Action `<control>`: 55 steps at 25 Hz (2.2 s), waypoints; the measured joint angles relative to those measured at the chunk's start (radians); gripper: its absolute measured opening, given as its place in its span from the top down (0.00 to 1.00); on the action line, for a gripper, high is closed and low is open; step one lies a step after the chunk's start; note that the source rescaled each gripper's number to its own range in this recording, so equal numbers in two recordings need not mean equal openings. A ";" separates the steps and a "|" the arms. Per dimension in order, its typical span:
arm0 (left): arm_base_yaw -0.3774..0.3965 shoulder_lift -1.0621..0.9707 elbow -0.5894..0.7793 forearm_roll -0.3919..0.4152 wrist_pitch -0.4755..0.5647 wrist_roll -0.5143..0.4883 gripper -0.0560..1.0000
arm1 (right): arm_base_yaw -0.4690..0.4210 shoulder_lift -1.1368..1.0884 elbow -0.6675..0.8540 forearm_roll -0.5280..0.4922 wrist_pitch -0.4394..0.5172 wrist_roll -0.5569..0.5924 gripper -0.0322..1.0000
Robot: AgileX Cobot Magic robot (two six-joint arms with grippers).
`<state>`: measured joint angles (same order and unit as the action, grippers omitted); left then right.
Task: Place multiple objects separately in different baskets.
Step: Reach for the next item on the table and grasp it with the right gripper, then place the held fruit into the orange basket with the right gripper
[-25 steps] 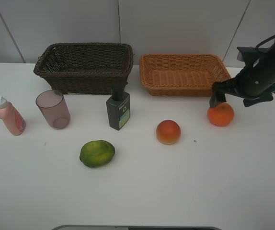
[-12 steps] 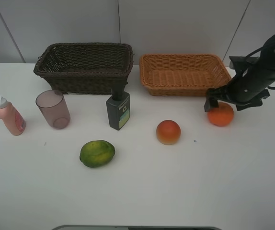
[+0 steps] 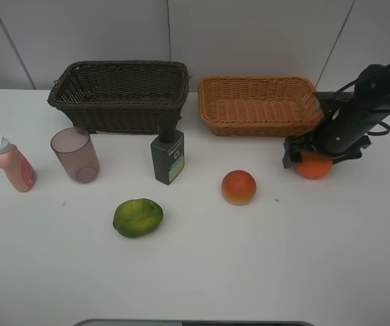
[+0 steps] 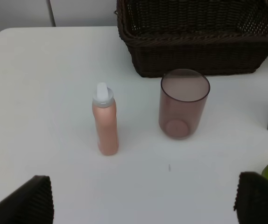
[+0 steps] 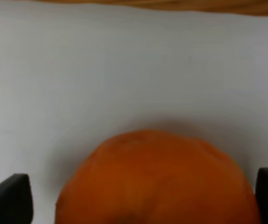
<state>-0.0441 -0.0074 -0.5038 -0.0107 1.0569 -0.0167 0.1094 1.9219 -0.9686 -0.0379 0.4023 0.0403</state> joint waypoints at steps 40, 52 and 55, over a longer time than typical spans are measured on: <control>0.000 0.000 0.000 0.000 0.000 0.000 0.01 | 0.023 -0.058 0.000 -0.014 0.026 0.000 0.39; 0.000 0.000 0.000 0.000 0.000 0.001 0.01 | 0.107 -0.166 -0.226 -0.017 0.394 0.000 0.39; 0.000 0.000 0.000 0.000 0.000 0.001 0.01 | 0.116 -0.152 -0.327 -0.022 0.422 0.000 0.39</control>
<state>-0.0441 -0.0074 -0.5038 -0.0107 1.0569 -0.0158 0.2257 1.7698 -1.2953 -0.0604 0.8240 0.0403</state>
